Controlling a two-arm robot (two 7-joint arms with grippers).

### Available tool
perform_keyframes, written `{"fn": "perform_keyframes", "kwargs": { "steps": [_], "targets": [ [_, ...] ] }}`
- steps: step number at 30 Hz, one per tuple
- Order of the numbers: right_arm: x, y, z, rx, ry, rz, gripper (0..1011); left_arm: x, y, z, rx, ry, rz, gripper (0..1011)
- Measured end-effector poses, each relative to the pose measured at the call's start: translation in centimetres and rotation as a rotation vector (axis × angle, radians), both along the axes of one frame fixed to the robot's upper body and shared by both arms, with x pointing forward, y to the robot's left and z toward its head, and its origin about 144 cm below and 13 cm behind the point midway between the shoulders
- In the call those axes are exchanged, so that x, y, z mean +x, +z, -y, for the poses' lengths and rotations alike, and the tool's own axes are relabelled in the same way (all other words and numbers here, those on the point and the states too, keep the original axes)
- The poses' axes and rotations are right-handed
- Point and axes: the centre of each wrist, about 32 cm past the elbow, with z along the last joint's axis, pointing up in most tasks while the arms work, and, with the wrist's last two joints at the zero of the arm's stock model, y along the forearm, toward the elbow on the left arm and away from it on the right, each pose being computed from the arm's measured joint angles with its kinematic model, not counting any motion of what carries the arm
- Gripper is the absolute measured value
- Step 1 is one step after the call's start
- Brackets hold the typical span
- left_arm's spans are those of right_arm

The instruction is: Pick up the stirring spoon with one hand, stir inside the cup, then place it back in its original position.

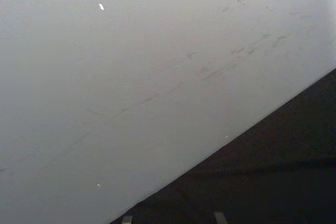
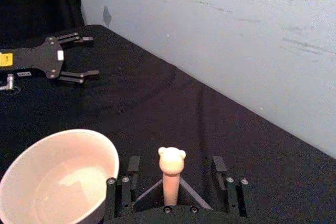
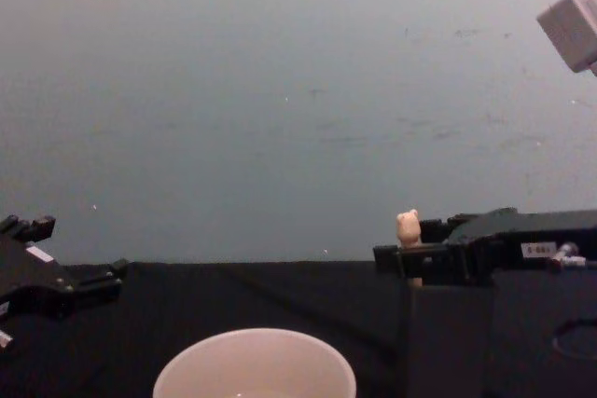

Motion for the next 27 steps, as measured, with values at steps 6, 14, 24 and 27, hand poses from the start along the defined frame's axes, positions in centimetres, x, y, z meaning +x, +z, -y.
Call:
{"fn": "perform_keyframes", "kwargs": {
  "steps": [6,14,24,27],
  "targets": [
    [0.0,0.0,0.0,0.0,0.0,0.0,708,0.0,0.0,0.0,0.0,0.0,0.0,1001],
    [0.0,0.0,0.0,0.001,0.0,0.0,476,0.0,0.0,0.0,0.0,0.0,0.0,1001],
    [0.0,0.0,0.0,0.001,0.0,0.0,186,0.0,0.0,0.0,0.0,0.0,0.0,1001],
    [0.0,0.0,0.0,0.001,0.0,0.0,173,0.0,0.0,0.0,0.0,0.0,0.0,1001]
  ]
}}
